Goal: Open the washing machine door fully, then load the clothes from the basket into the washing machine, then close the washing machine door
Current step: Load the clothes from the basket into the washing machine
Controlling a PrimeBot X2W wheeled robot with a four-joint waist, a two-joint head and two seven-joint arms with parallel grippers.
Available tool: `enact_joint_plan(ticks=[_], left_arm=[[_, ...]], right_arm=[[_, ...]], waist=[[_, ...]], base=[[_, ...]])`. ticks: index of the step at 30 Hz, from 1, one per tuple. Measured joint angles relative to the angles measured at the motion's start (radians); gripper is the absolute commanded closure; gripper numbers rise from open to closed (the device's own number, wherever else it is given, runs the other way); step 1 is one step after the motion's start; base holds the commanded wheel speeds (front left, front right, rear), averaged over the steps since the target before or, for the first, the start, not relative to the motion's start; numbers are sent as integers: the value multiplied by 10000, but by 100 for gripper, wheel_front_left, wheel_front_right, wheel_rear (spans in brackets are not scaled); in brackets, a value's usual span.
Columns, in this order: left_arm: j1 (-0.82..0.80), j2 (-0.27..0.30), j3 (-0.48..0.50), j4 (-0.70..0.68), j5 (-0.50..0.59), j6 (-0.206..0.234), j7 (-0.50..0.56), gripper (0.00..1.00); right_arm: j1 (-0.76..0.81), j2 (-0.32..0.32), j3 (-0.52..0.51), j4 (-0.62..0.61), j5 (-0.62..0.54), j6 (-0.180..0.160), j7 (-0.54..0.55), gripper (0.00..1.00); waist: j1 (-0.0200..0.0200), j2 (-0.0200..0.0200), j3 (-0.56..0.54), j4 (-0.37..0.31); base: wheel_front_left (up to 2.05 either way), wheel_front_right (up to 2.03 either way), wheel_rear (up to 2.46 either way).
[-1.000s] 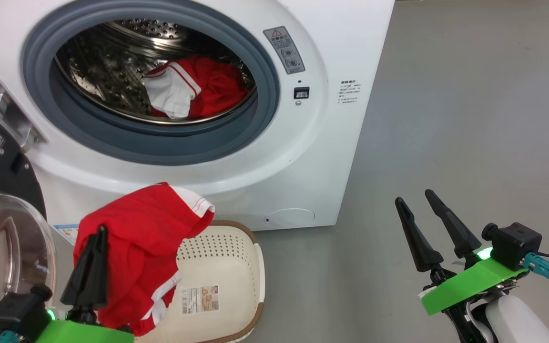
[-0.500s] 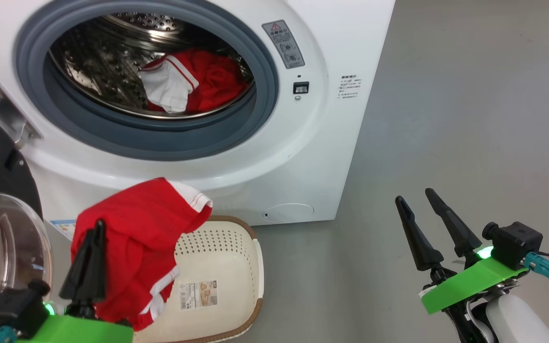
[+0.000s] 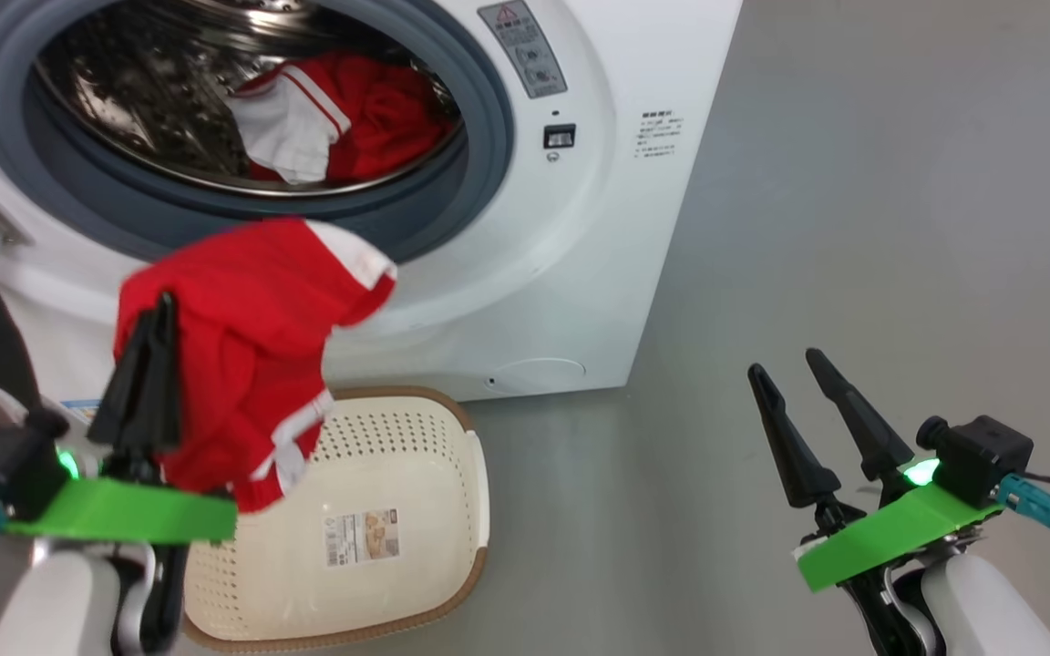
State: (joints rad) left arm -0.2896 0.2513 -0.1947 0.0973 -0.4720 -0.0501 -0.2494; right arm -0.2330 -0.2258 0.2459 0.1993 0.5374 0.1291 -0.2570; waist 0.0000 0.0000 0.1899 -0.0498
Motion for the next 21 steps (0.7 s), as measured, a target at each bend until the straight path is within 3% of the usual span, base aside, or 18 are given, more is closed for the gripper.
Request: enact_joint_plan(ticks=[21], left_arm=[[-5075, 251, -46, 3333, 527, -426, -35, 100]], right_arm=[[-813, 447, -2, -305, -349, 0, 0, 0]], waist=[[0, 0, 1822, -847]], base=[[0, 0, 0]])
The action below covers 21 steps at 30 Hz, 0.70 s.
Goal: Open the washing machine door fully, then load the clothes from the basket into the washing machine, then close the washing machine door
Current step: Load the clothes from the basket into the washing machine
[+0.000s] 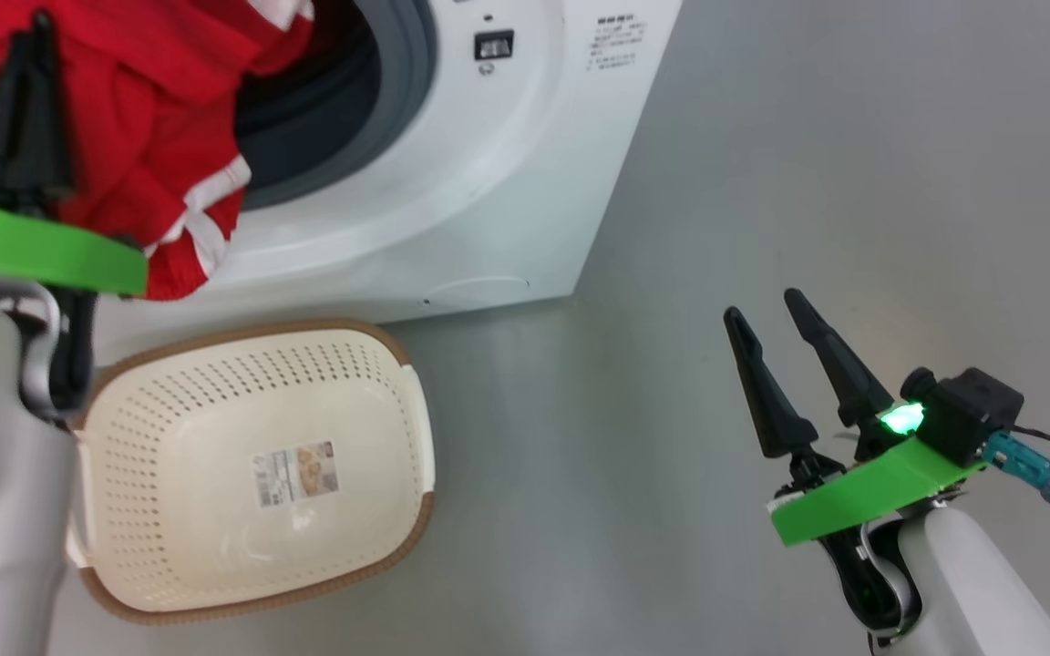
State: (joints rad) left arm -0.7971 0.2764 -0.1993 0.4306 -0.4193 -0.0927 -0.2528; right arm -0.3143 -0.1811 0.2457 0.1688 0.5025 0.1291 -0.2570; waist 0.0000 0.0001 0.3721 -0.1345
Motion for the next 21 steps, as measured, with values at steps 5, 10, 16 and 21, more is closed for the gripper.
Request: enact_joint_plan(ticks=[5, 10, 16, 21], left_arm=[[-1058, 136, 21, 1256, 0, -102, -10, 100], [-2096, 192, -12, 2372, 35, -196, -10, 100], [-3148, 529, -82, 3356, 130, -276, -10, 100], [-4011, 646, -286, 3977, 234, -345, -10, 100]], right_arm=[[-393, 167, 4, -115, -67, 0, 0, 0], [-580, 278, 36, -165, -104, 0, 0, 0], [-745, 523, 25, -288, -186, 0, 0, 0], [-789, 686, 33, -366, -192, 0, 0, 0]], waist=[[0, 0, 533, -225], [0, 0, 1074, -464], [0, 0, 1673, -844], [0, 0, 2148, -1179]], base=[[0, 0, 0], [0, 0, 0], [0, 0, 0], [0, 0, 0]])
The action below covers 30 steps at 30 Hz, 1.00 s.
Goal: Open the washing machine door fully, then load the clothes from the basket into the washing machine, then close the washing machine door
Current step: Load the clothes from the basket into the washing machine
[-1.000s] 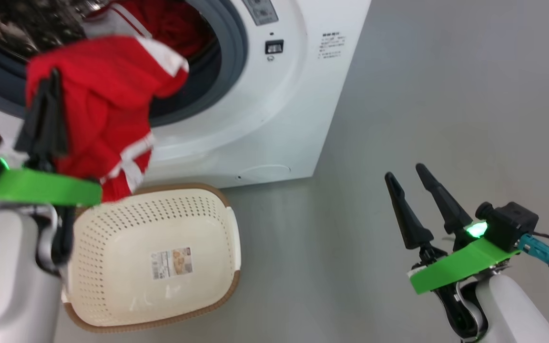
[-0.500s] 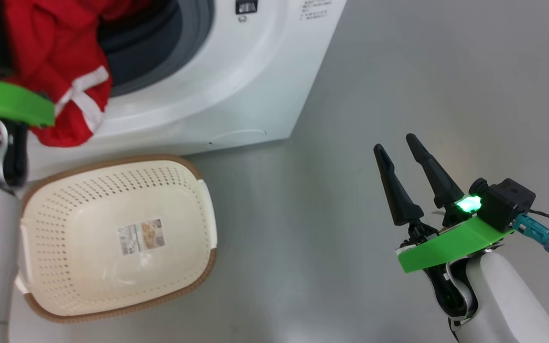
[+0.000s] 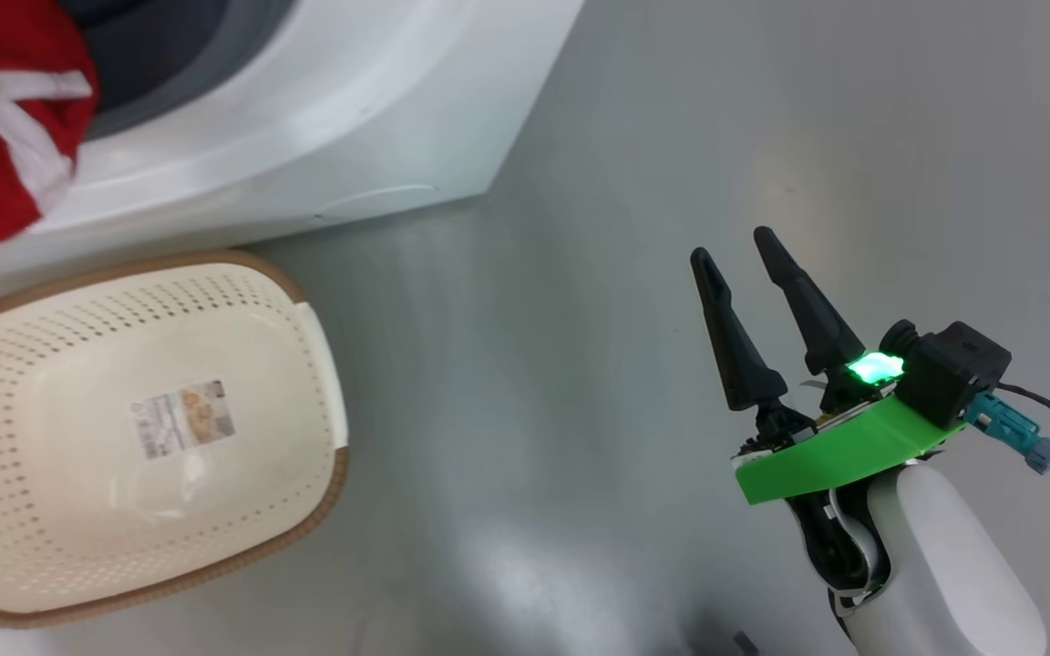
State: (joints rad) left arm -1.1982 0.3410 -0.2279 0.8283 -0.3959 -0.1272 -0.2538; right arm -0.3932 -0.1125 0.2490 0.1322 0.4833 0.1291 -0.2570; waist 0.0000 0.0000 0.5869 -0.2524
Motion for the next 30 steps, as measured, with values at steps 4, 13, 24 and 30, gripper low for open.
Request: enact_joint_plan(ticks=[4, 13, 24, 30], left_arm=[[-521, 38, -69, 190, 96, 0, 0, 100], [-1029, -13, 19, 121, 596, -2, -2, 100], [-1002, -242, 222, 487, 623, -2, -31, 0], [-711, -341, 314, 451, 679, -2, -31, 0]], right_arm=[[-14, 155, 21, -79, -69, 0, 0, 0], [-231, 291, 0, -136, -107, 0, 0, 0], [-240, 299, -10, -81, -155, 0, 0, 0], [-252, 201, -8, -46, -155, 0, 0, 0]], waist=[[0, 0, 325, -262], [0, 0, 788, -589], [0, 0, 716, -265], [0, 0, 590, -40]], base=[[0, 0, 0], [0, 0, 0], [0, 0, 0], [0, 0, 0]])
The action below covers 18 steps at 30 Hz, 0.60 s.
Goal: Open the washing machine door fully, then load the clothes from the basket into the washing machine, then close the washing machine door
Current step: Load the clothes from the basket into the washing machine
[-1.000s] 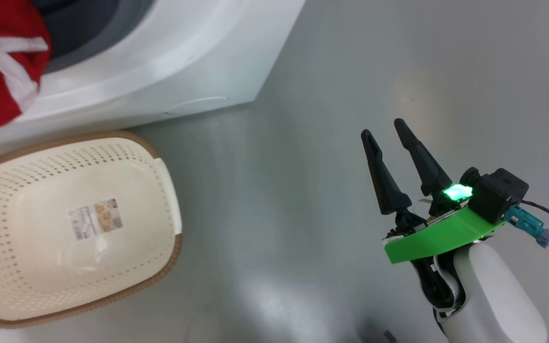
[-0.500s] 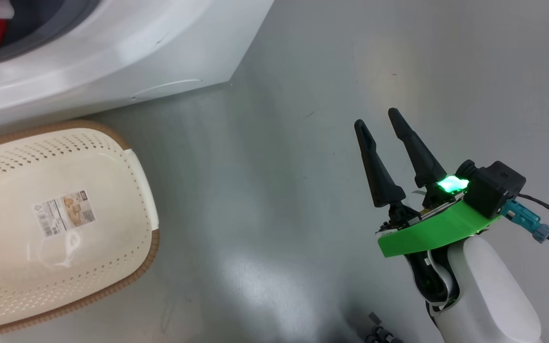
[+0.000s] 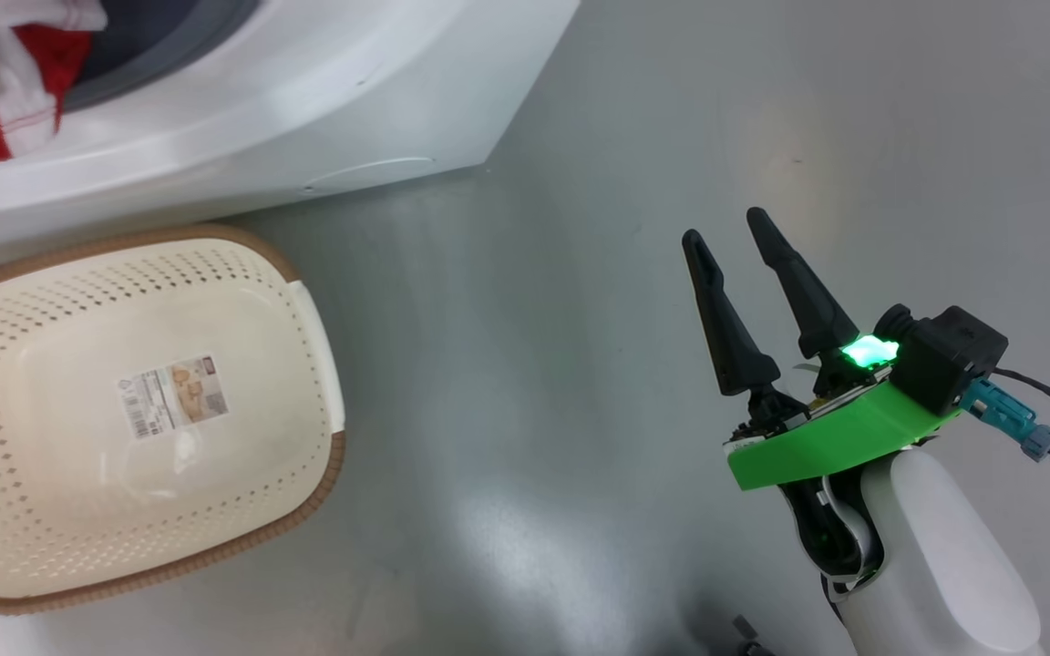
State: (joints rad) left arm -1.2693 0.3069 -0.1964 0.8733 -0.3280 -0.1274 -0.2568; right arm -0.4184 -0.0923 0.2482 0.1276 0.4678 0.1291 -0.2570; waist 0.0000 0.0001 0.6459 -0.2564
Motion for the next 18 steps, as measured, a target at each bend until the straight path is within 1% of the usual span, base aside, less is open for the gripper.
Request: enact_joint_plan(ticks=[10, 18], left_arm=[[989, -190, -19, -663, -4, 0, 0, 0], [2237, -188, 215, -1875, -219, 0, 0, 0]], right_arm=[[-131, -96, 23, 113, 0, 0, 0, 0], [-123, -180, 36, 159, 0, 0, 0, 0]], waist=[[0, 0, -388, 358], [0, 0, -673, 563]], base=[[0, 0, 0], [0, 0, 0]])
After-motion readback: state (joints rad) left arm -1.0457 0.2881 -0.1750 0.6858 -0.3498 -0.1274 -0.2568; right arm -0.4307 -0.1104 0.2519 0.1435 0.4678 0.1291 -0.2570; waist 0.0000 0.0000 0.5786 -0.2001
